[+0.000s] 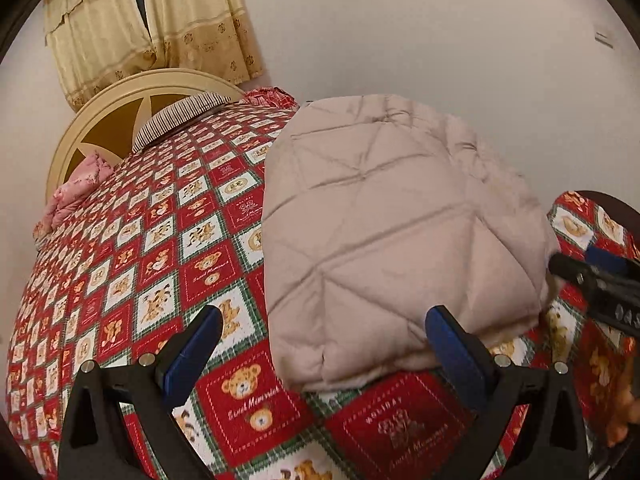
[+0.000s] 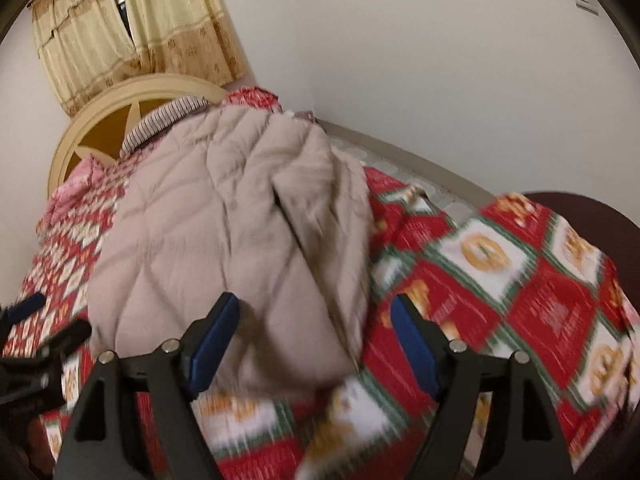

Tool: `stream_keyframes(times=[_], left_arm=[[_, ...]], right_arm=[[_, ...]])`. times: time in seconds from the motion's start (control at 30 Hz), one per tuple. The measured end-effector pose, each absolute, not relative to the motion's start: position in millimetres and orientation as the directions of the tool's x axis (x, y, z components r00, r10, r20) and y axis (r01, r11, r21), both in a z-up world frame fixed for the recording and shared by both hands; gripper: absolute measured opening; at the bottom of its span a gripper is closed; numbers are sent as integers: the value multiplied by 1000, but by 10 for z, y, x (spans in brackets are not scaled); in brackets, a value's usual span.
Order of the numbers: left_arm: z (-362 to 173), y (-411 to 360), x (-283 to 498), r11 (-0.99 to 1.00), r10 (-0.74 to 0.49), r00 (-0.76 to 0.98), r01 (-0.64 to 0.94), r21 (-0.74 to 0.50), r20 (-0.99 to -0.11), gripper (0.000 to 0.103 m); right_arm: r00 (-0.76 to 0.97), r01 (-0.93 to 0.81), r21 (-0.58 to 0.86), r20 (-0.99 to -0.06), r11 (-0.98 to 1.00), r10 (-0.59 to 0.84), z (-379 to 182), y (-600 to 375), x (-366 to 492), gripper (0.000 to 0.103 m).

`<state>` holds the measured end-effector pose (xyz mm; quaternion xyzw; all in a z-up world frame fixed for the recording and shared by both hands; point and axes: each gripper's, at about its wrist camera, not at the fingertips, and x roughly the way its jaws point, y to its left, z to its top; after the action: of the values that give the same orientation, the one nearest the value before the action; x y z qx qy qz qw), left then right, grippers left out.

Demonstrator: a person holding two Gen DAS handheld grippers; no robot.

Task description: Fold large clothes

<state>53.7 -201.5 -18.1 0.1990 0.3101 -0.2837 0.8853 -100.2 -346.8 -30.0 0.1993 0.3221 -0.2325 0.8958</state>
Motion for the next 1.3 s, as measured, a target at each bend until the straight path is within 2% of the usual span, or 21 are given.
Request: stream_keyframes(times=[0.07,0.17,0.3,0.4,0.7,0.83,0.93,1.1,1.3], left_arm=[[-166,-1980,469,759,-377,651,625,183,-659,102],[-119,-1907,365,770,-355,670,605,202,-652,102],[-15,-1796,208,784,-354,699,584,211,-622,102],[58,-1713,131,791,-375,694,585,179,-615,102],[212,-1512,-169,795,-403,672,594,126,-622,102],[315,-1437,-307,789,-420,684,599,132,-596,102],[450,-1374,-406,796,-435,716,589,140,-546,102],[693,-1252,-565,802,-475,753,583,128,-455,102],[854,-1165,-699,809,-491,786,571,138,-376,102]], right_arm=[[655,542,181,-702,821,-278,-338,-3427,-1114,81],[621,544,171,-740,821,-258,-373,-3392,-1347,90],[611,544,185,-756,819,-235,-323,-3345,-1653,90],[619,562,158,-732,812,-286,-242,-3282,-1902,97],[657,556,158,-684,816,-316,56,-3008,-1925,99],[694,539,137,-631,831,-346,241,-2843,-1979,99],[731,529,137,-576,838,-367,416,-2731,-2041,99],[788,525,115,-439,843,-431,732,-2517,-2189,103],[832,501,95,-326,860,-448,951,-2346,-2232,103]])
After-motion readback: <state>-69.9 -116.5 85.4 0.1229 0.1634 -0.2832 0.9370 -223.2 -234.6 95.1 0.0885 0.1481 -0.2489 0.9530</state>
